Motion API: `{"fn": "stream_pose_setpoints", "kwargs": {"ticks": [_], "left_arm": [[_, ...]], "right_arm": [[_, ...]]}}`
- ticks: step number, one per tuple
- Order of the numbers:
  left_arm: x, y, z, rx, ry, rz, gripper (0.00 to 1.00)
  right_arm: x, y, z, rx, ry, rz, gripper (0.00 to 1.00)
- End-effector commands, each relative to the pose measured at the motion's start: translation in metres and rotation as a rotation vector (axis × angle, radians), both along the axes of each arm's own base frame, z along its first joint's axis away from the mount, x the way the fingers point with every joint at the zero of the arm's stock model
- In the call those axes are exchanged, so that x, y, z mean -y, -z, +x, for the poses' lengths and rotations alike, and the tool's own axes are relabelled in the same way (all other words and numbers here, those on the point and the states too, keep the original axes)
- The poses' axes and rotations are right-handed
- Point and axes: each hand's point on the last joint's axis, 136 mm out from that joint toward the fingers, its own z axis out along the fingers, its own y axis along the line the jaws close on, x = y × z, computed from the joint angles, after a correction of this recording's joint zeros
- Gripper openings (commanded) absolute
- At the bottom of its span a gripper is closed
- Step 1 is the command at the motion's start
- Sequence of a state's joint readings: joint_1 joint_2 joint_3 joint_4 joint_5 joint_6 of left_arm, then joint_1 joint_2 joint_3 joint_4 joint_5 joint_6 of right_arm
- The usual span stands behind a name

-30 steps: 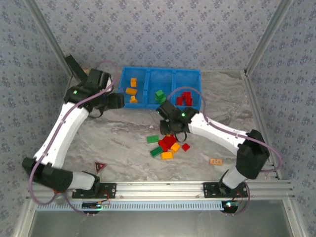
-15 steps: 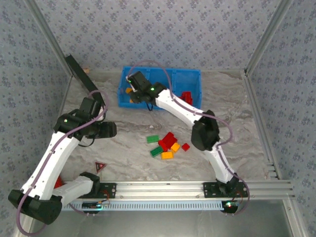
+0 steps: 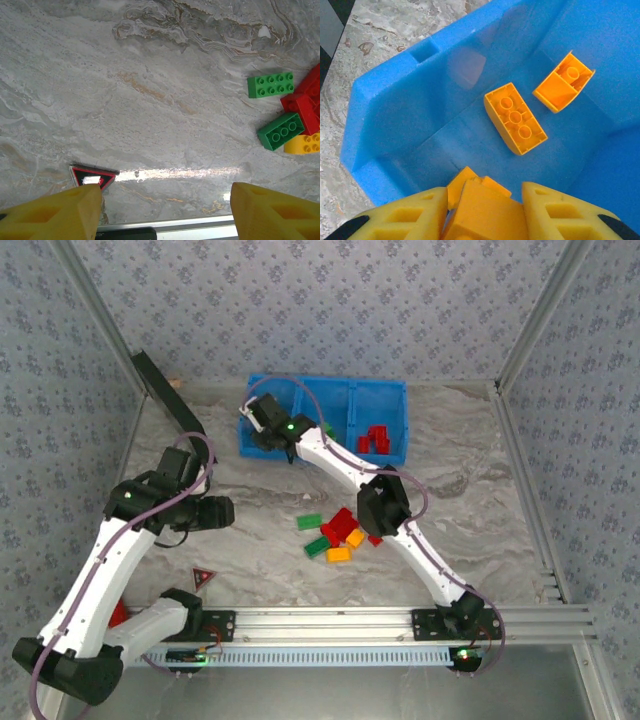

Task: Sort the legos into containers by color
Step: Place the lego in the container.

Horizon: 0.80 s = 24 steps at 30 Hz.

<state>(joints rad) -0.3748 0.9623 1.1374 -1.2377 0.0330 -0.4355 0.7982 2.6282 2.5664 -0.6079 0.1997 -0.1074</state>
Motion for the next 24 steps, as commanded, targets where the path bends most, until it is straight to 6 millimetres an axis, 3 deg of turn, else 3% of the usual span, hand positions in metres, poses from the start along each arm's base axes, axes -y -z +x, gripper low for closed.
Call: {"fn": "stream_pose_setpoints", "kwargs": {"ticks": [1,6,15,19,24], "left_arm": [[0.002,0.003,-0.006,-0.035,-0.009,-0.019,0.69],[0.002,0.002,-0.006,-0.037,-0.015,-0.022,0.69],[0.005,0.000,-0.007,-0.042,-0.020,-0.033,0.70],[0.015,0.001,-0.004,-0.042,0.007,-0.037,0.71],[0.060,0.011,0.000,-0.028,0.183,-0.022,0.73]], "right_arm": [[0.013,0.009,0.009,0.016,0.010,-0.059,0.40],[0.023,0.011,0.022,0.029,0.027,-0.063,0.44],[0.022,-0.004,0.037,0.080,0.003,-0.028,0.71],[0.019,-0.026,0.031,0.097,-0.007,-0.005,0.72],[0.028,-0.078,0.008,0.100,-0.020,0.051,0.72]]}}
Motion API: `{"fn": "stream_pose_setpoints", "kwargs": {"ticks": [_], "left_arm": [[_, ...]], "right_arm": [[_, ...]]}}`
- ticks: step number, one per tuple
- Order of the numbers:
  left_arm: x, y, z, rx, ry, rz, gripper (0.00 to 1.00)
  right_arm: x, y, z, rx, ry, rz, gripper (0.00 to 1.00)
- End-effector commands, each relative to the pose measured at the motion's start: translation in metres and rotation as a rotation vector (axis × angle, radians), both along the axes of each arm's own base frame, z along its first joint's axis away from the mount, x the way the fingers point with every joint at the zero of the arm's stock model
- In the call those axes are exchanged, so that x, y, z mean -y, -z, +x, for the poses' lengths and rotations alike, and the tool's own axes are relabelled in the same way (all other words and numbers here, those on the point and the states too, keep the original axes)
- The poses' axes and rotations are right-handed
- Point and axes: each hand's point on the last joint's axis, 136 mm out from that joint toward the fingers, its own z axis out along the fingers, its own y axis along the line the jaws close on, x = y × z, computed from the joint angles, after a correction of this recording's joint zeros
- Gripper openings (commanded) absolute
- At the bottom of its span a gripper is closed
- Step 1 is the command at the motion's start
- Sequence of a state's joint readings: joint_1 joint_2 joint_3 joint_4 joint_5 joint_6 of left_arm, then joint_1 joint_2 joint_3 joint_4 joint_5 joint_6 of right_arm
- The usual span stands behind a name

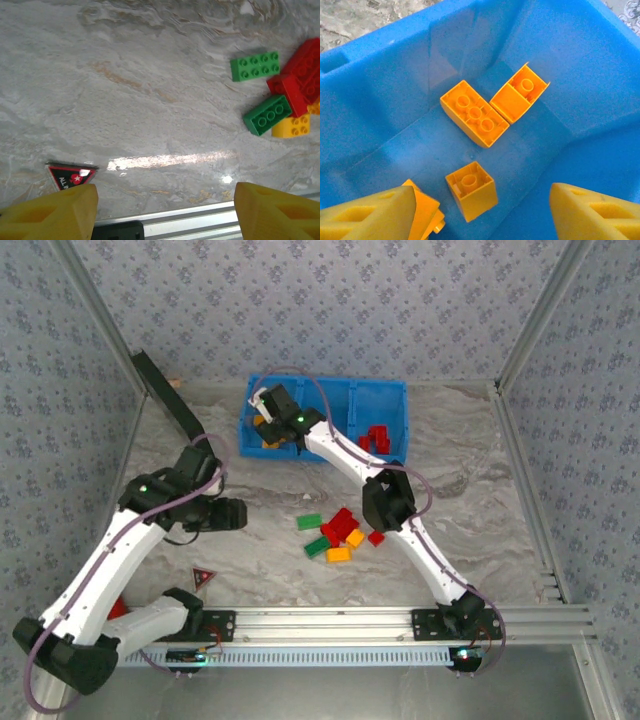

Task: Sort the legos into containers by color
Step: Place the lego in the container, then pick up the lego from the middle-left of the table.

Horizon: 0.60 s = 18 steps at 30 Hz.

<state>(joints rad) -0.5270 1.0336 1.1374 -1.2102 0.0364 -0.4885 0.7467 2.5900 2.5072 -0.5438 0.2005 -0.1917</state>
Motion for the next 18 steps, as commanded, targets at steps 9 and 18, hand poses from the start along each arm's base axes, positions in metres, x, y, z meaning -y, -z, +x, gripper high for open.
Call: {"fn": "stream_pose_setpoints", "kwargs": {"ticks": [9,18], "left_arm": [[0.138,0.044,-0.030,-0.017,0.524,0.020,0.72],[0.201,0.081,-0.067,-0.116,0.732,-0.007,0.72]], "right_arm": [[0.082,-0.144,-0.091,-0.024,0.076,0.194,0.72],[0.219,-0.143,-0.163,-0.128,0.374,0.309,0.72]]}}
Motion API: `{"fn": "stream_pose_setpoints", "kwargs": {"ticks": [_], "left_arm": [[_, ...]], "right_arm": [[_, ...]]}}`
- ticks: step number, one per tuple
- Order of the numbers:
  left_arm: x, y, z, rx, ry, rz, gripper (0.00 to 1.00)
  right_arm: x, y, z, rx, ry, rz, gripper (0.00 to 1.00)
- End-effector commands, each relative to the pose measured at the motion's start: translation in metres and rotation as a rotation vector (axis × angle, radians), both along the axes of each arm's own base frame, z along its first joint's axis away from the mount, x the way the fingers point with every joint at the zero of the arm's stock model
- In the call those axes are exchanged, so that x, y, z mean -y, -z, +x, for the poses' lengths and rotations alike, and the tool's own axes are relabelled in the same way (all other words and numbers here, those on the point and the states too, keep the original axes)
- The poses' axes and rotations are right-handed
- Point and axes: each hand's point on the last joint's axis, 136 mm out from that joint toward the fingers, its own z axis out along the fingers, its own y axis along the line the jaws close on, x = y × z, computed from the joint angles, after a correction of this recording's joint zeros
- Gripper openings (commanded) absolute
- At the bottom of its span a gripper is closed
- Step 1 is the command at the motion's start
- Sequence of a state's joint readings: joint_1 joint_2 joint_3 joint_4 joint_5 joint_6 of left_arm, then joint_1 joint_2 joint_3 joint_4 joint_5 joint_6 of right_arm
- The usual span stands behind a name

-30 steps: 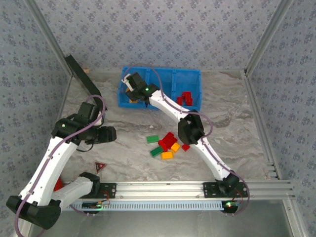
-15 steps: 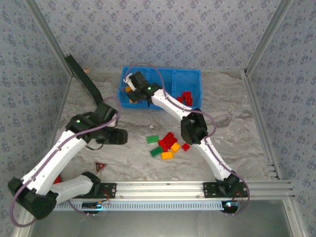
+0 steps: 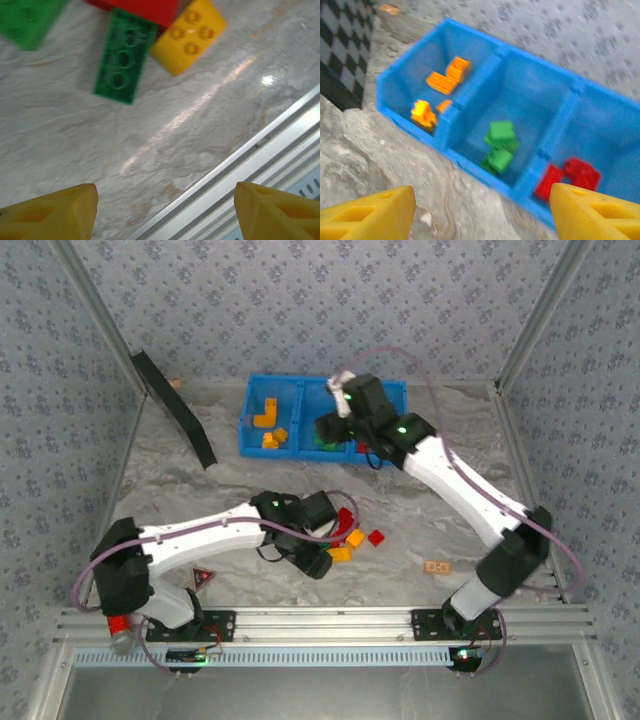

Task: Sort the legos into containers by color
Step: Pick up the lego from the middle-left of the table.

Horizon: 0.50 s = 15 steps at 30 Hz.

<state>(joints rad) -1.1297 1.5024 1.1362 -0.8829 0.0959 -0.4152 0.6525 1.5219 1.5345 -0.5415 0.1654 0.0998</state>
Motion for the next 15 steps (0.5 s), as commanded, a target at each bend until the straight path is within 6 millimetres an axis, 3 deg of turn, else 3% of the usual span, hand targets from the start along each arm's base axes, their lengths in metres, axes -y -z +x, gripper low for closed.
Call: {"fn": "stream_pose_setpoints", "kwargs": {"ticks": [1,6,11,15], "left_arm": [[0.028,-0.005,-0.005,-0.042,0.029,-0.075,0.72],[0.038,0.013,-0.015,-0.115,0.024,-0.066,0.72],[0.052,0.021,-0.018,-0.163,0.037,-0.072,0.72],[0.053,0.032,-0.015,-0.171,0.036,-0.034,0.72]], "right_arm": [[0.049,0.029,-0.028,-0.124,0.145,0.027,0.72],[0.104,0.036,-0.065,-0.168,0.268,0.092,0.72],[0.131,0.060,-0.083,-0.226,0.338,0.110,0.72],[0.139,0.067,-0.088,-0.243,0.364,0.119,0.72]]}}
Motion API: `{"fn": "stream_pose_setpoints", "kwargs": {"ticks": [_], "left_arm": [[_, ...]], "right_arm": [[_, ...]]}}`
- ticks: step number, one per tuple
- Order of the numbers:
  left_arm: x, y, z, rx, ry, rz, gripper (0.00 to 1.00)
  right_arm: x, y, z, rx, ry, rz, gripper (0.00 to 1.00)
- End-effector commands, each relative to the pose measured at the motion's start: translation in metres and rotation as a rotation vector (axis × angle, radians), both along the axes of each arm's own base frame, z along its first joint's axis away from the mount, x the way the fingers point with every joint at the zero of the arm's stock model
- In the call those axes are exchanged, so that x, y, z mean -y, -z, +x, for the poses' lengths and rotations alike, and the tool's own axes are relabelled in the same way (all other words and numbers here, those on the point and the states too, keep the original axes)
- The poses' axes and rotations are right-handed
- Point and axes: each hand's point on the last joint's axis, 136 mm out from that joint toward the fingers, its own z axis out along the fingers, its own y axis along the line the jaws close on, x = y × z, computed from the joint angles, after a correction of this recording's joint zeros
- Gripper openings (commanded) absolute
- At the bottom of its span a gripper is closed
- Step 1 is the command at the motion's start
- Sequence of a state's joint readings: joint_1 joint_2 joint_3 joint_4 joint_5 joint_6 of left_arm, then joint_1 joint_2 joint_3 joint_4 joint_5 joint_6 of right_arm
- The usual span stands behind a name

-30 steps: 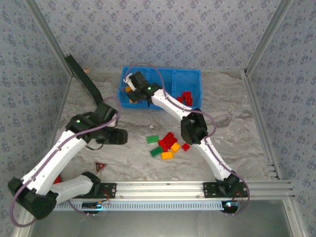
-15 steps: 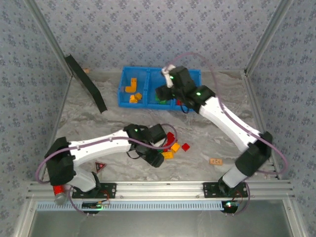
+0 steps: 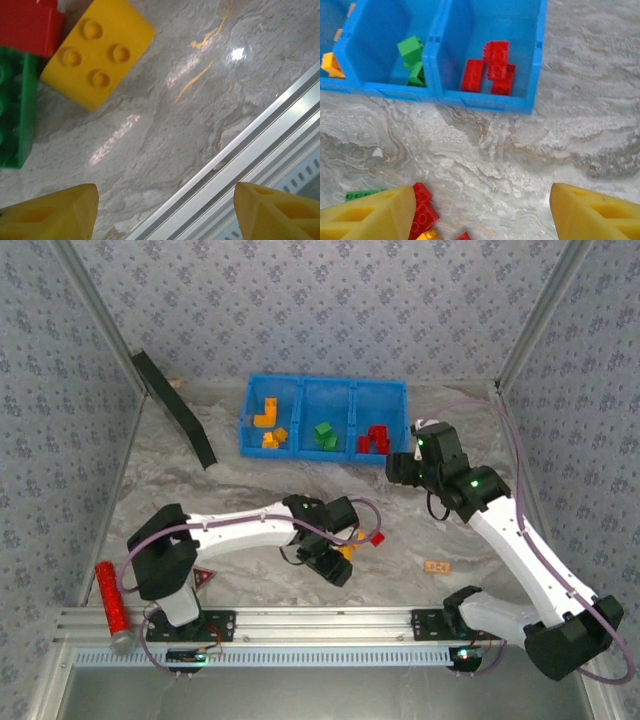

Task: Sort the legos into containers by color
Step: Pick up the lego from the middle-left of the table.

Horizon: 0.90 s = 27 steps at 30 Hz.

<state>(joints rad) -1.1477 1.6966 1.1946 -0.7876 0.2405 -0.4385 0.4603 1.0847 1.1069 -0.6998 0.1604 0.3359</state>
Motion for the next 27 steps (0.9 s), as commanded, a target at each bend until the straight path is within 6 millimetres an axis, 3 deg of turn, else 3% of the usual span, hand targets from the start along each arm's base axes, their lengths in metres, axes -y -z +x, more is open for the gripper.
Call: {"fn": "stream_pose_setpoints", "kwargs": {"ticks": [1,8,17,27], "left_arm": [[0.010,0.001,0.000,-0.021,0.005,-0.005,0.72],[0.002,0.018,0.018,-0.028,-0.063,0.050,0.72],[0.003,0.021,0.047,-0.004,-0.083,0.056,0.72],[0.008,0.037,0.053,-0.018,-0.047,0.097,0.72]], "right_arm": [[0.005,0.012,-0.009,-0.051,0.030,0.029,0.72],[0.010,0.011,-0.011,-0.052,0.040,0.039,0.73],[0.013,0.005,-0.010,-0.048,0.041,0.046,0.75],[0.021,0.003,-0.013,-0.048,0.055,0.035,0.77]]}}
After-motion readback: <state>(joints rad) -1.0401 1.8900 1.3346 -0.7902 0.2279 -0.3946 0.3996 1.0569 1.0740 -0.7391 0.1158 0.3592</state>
